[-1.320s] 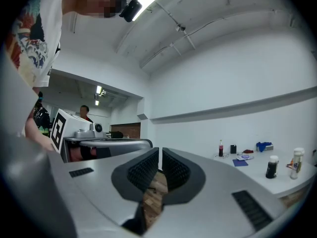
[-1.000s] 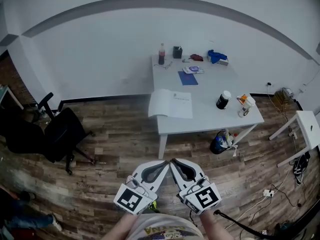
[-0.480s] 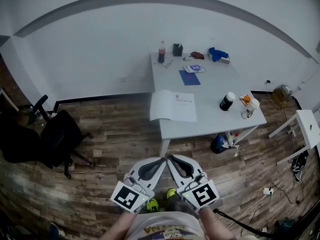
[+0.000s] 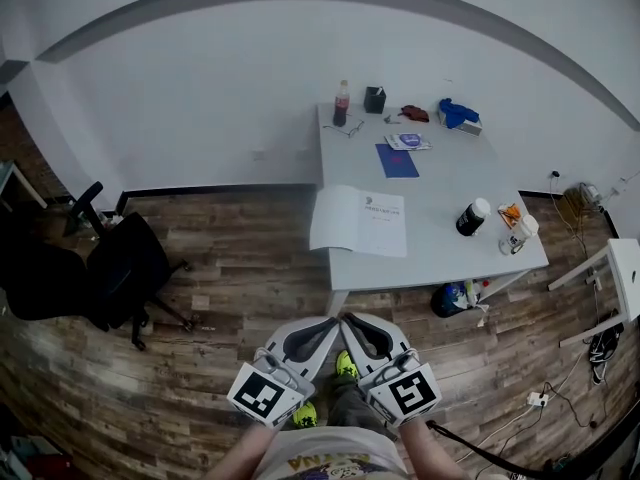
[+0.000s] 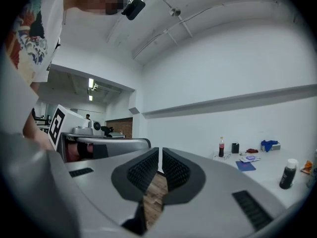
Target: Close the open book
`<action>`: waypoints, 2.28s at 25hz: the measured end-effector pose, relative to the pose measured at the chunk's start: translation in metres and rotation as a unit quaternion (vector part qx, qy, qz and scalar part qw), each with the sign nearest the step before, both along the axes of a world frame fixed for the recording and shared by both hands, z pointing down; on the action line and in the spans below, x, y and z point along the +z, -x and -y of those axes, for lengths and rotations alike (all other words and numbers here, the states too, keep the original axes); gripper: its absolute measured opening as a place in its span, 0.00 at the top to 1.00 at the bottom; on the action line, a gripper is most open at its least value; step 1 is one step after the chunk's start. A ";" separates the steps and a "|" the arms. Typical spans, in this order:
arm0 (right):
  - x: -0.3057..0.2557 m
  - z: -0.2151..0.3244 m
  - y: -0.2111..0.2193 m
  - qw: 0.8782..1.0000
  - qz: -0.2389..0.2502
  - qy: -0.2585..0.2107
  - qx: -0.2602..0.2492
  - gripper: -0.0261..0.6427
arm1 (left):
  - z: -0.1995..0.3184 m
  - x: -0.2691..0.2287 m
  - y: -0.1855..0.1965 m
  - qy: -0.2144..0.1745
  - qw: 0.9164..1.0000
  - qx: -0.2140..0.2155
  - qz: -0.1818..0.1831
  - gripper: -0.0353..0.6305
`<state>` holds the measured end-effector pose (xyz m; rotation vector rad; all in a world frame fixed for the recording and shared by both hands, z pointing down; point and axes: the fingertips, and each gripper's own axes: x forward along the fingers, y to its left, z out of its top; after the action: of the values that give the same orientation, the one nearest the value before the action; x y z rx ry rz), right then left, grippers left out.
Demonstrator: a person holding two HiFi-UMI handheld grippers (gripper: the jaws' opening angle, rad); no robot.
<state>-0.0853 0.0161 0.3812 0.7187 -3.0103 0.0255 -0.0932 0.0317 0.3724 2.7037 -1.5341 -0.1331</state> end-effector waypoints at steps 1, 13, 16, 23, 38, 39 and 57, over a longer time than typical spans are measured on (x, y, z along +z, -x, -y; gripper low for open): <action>0.001 0.009 0.001 1.000 0.000 0.001 -0.002 0.92 | 0.009 0.000 0.001 0.000 1.000 -0.002 0.005 0.93; -0.002 0.133 0.005 0.999 0.032 -0.003 -0.039 0.92 | 0.138 0.003 0.002 0.006 0.999 -0.038 0.030 0.93; 0.005 0.159 0.002 0.998 0.010 0.025 -0.049 0.92 | 0.163 0.008 0.002 0.024 0.998 -0.048 0.041 0.93; 0.021 0.214 -0.004 0.995 0.007 0.048 -0.085 0.92 | 0.214 0.022 -0.009 0.046 0.995 -0.071 0.045 0.93; 0.038 0.265 -0.006 0.991 -0.007 0.036 -0.127 0.92 | 0.271 0.040 -0.008 0.054 0.993 -0.099 0.042 0.93; 0.039 0.267 -0.005 0.991 -0.010 0.038 -0.126 0.92 | 0.273 0.040 -0.007 0.053 0.993 -0.097 0.041 0.93; 0.052 0.301 0.033 0.996 -0.052 0.055 -0.056 0.92 | 0.300 0.070 0.045 0.089 0.996 -0.021 -0.014 0.93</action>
<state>-0.1183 -0.2849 0.4334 0.5229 -2.9174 0.1426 -0.1379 -0.2683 0.4419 2.5238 -1.5160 -0.0333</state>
